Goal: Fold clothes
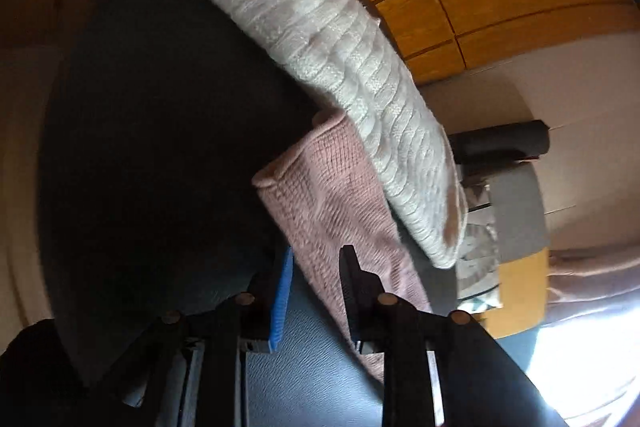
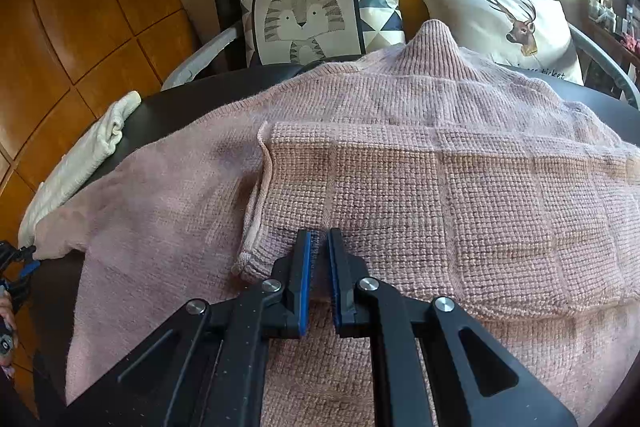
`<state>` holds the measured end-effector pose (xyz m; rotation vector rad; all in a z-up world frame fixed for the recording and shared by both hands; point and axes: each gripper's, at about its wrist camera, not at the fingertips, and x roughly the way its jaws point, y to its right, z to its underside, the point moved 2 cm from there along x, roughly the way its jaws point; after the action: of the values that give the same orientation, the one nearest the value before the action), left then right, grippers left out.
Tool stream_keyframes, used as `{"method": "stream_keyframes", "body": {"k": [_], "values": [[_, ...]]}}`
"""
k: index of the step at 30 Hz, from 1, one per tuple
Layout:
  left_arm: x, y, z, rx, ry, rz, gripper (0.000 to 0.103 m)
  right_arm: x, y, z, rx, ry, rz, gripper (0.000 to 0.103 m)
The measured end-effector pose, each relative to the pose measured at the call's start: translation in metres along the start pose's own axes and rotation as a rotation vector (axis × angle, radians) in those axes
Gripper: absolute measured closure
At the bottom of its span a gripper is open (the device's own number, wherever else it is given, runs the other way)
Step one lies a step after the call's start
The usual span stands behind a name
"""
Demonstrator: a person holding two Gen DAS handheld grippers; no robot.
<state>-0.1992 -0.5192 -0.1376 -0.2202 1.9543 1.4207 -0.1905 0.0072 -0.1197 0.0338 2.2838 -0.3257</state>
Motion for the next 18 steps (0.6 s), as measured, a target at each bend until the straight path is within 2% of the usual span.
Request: {"method": "stream_keyframes", "body": {"k": [4,9,11,13,15,18], "values": [[0.012,0.001,-0.007,-0.053,-0.025,0.028,0.079,0.001,0.001,-0.001,0.009,0.002,-0.007,0.094],[0.019,0.011,-0.005,-0.052,0.006,-0.012,0.079,0.001,0.005,-0.001,0.031,0.004,-0.025,0.094],[0.021,0.016,-0.001,0.004,0.027,-0.046,0.082,0.001,0.005,0.0,0.033,0.006,-0.028,0.094],[0.022,0.02,0.001,0.043,0.039,-0.077,0.096,0.001,0.006,0.0,0.037,0.006,-0.032,0.094],[0.023,0.024,0.004,0.07,0.05,-0.092,0.097,0.001,0.007,0.0,0.045,0.007,-0.039,0.094],[0.018,0.034,0.005,0.087,0.074,-0.062,0.098,0.001,0.009,0.001,0.059,0.006,-0.054,0.094]]}}
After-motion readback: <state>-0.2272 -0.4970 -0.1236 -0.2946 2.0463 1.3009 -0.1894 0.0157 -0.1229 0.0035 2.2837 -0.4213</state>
